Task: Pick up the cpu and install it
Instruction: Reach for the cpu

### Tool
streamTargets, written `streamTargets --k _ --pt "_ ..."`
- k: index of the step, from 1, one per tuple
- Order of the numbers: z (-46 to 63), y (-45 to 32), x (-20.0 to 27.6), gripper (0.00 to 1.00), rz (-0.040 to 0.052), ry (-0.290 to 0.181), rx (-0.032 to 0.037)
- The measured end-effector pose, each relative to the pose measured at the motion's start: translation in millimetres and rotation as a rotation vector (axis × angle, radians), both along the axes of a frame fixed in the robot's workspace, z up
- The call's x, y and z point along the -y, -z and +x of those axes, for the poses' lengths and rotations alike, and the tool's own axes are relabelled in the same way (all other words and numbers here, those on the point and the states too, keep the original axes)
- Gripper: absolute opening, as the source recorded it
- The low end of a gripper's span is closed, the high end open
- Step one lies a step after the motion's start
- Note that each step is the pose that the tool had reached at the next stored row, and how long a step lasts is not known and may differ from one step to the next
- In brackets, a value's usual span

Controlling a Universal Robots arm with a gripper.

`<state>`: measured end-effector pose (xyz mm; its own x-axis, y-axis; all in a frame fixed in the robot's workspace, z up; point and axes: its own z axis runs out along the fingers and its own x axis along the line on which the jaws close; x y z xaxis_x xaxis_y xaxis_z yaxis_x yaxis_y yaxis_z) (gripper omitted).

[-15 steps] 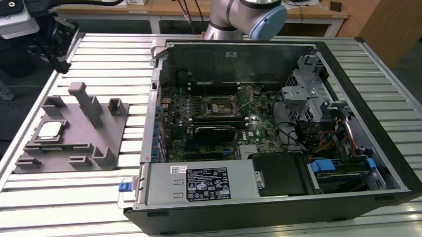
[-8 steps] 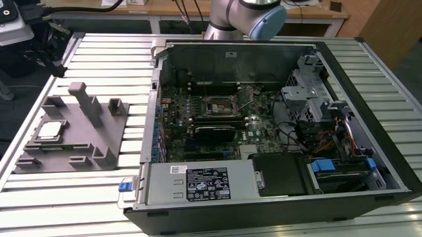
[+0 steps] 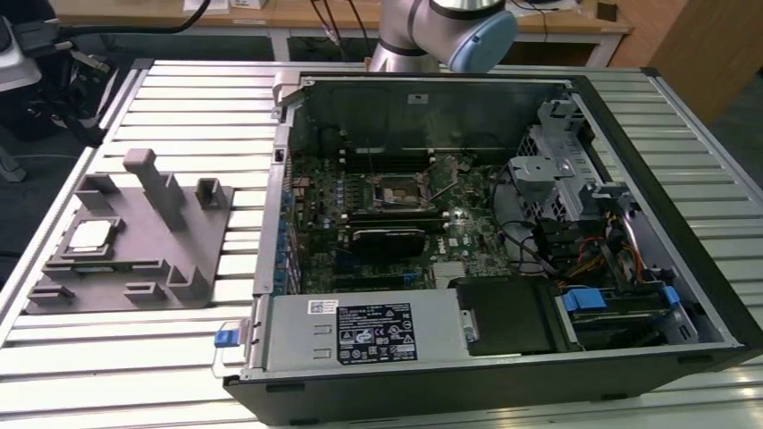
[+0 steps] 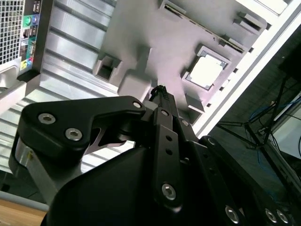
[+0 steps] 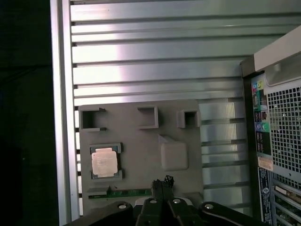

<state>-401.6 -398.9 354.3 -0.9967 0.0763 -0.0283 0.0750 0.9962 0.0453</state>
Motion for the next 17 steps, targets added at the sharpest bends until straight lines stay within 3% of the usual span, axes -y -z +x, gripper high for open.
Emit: streamTargets --k 10,17 --pt "-27.7 10.5 -0.2 0.11 -0.0004 0.0 0.0" --pt "-45.2 23.4 -1.0 0.11 -0.0008 0.0 -0.0001"
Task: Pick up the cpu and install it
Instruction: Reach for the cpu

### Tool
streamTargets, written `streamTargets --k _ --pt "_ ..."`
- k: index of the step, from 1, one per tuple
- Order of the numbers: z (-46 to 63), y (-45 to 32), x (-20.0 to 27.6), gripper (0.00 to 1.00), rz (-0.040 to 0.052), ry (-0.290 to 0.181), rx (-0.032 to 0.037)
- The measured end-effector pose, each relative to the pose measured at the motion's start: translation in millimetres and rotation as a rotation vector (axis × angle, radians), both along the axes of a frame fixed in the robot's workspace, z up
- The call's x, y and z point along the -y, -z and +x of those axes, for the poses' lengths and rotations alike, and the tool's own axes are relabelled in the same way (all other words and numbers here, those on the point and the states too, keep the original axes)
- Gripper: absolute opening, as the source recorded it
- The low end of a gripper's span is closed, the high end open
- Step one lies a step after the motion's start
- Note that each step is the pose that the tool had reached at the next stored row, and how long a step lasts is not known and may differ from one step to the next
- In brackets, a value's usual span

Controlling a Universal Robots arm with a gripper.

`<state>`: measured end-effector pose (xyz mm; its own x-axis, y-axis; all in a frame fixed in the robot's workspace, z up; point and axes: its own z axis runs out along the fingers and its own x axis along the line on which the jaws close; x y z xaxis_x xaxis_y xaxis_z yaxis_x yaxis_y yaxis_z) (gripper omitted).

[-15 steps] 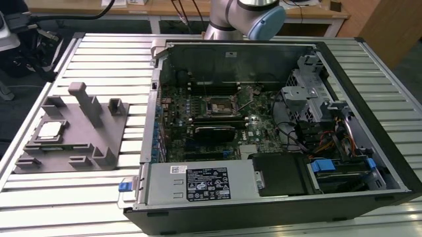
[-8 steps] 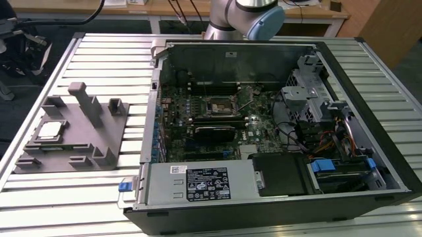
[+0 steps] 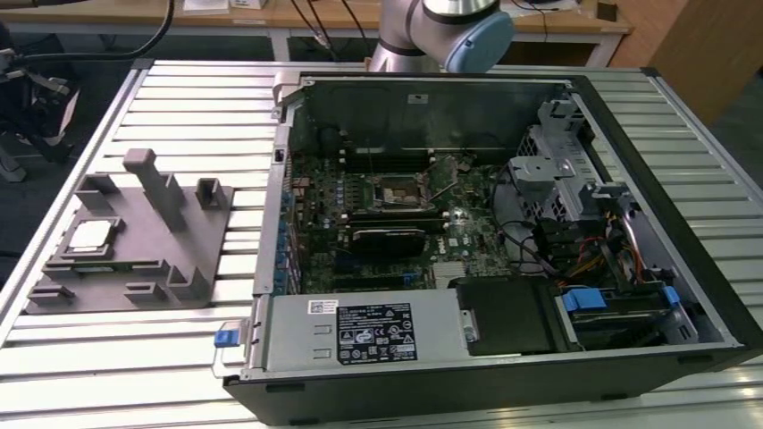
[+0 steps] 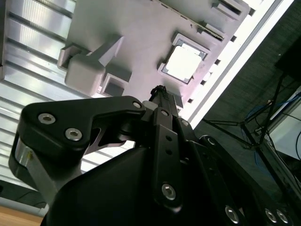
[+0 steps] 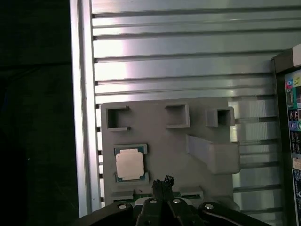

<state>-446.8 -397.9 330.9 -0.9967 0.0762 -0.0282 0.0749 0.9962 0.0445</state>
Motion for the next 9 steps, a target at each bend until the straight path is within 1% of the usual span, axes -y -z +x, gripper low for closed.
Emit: streamTargets --k 3,9 --pt "-2.9 5.0 0.0 0.11 -0.0001 0.0 0.0001" --pt "-3.4 5.8 -0.1 0.11 0.0019 0.0 0.0001"
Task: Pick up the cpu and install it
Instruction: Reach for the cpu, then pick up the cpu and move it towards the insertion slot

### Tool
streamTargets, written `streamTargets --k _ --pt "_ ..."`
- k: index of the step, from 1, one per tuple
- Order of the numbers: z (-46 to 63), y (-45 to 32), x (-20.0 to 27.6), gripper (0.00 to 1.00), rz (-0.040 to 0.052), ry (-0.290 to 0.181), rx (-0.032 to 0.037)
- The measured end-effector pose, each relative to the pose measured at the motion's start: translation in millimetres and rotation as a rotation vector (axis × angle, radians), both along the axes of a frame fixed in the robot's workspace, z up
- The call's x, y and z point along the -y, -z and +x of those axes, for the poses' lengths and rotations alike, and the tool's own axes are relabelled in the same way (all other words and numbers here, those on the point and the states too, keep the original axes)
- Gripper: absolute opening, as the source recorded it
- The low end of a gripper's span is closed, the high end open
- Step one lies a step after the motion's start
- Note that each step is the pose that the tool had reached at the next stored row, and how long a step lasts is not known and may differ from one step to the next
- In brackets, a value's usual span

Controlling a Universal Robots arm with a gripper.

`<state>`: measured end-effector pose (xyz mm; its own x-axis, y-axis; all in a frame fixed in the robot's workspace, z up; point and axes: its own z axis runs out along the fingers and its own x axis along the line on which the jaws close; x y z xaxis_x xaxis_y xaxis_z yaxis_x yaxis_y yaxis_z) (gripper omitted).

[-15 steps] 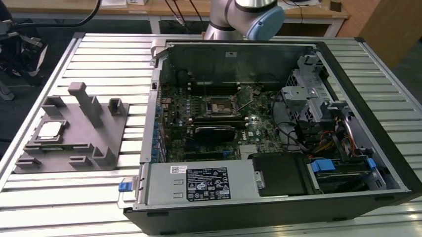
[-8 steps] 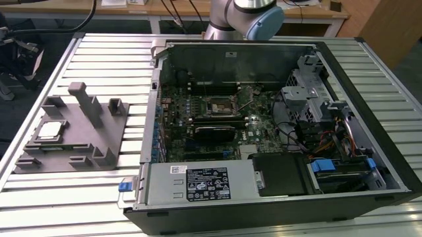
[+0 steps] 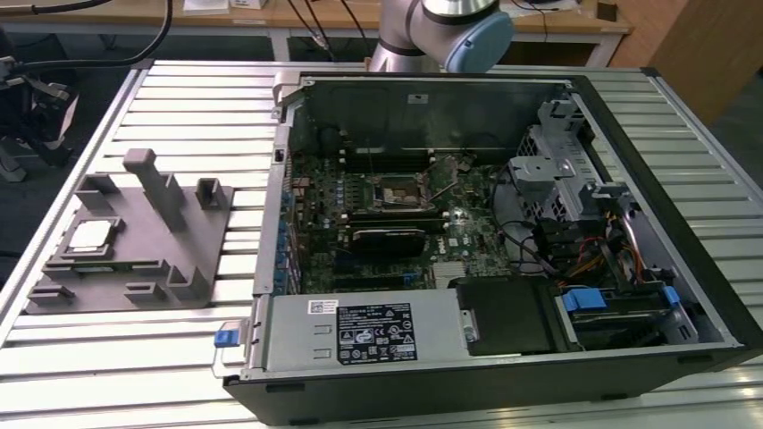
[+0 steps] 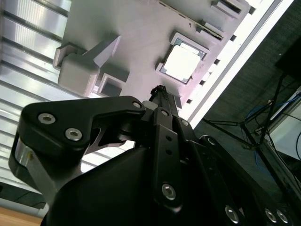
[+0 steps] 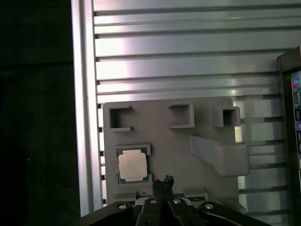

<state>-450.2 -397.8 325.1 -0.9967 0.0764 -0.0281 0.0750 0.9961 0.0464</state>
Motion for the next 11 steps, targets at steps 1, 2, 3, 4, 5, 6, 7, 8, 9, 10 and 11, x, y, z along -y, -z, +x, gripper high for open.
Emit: streamTargets --k 1,2,3,4,5,6,7,8,9,10,11 --pt "0.0 0.0 0.0 0.11 0.0004 0.0 0.0" --pt "0.0 0.0 0.0 0.11 0.0017 0.0 0.0" --pt "0.0 0.0 0.1 0.11 0.003 0.0 0.0" --pt "0.0 0.0 0.0 0.11 0.0035 0.0 0.0" --pt "0.0 0.0 0.1 0.11 0.0039 0.0 0.0" --pt "0.0 0.0 0.1 0.11 0.0044 0.0 0.0" --pt "0.0 0.0 0.0 0.11 0.0047 0.0 -0.0001" --pt "0.0 0.0 0.1 0.11 0.0087 0.0 0.0" --pt "0.0 0.0 0.1 0.11 0.0122 0.0 0.0" --pt "0.0 0.0 0.1 0.11 0.0126 0.0 0.0" --pt "0.0 0.0 0.0 0.11 0.013 0.0 0.0"
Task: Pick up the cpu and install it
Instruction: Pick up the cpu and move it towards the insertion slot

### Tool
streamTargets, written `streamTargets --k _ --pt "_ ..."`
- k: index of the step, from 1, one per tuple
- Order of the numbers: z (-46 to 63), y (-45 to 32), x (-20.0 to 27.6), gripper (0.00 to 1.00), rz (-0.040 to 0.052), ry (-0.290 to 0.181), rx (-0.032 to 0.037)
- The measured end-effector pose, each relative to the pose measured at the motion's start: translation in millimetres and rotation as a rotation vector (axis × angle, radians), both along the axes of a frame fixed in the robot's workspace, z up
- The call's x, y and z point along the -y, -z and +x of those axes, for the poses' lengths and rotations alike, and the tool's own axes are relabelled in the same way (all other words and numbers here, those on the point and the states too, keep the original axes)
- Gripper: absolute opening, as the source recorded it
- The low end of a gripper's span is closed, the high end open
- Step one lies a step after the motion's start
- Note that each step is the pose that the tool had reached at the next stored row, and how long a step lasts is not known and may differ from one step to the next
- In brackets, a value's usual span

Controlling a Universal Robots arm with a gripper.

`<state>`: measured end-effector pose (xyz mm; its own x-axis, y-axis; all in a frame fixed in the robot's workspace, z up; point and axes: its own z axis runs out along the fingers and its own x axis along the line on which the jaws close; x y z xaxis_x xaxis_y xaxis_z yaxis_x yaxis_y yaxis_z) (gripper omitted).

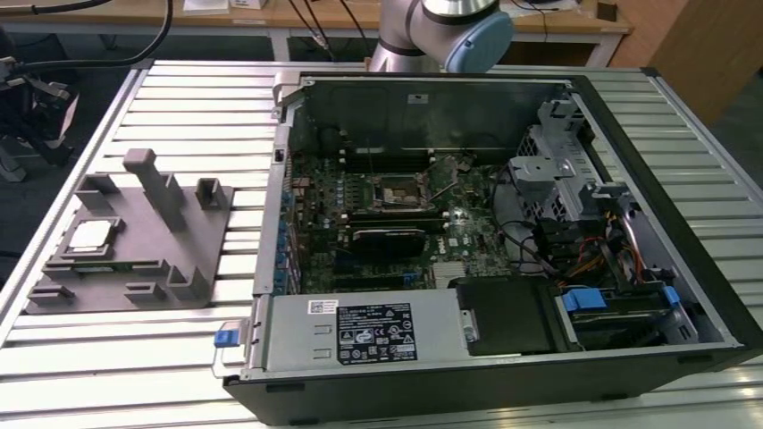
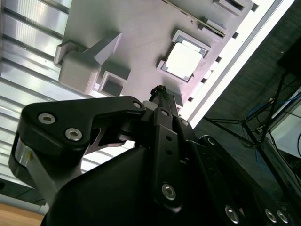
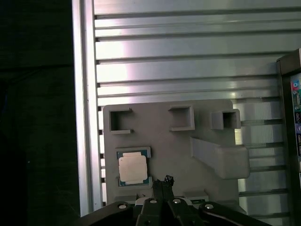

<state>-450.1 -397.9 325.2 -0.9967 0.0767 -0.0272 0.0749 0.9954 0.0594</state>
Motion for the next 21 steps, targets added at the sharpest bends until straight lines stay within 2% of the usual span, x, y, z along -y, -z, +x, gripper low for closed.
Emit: streamTargets --k 21 --pt "-2.0 8.8 0.0 0.11 0.0002 0.0 0.0005"
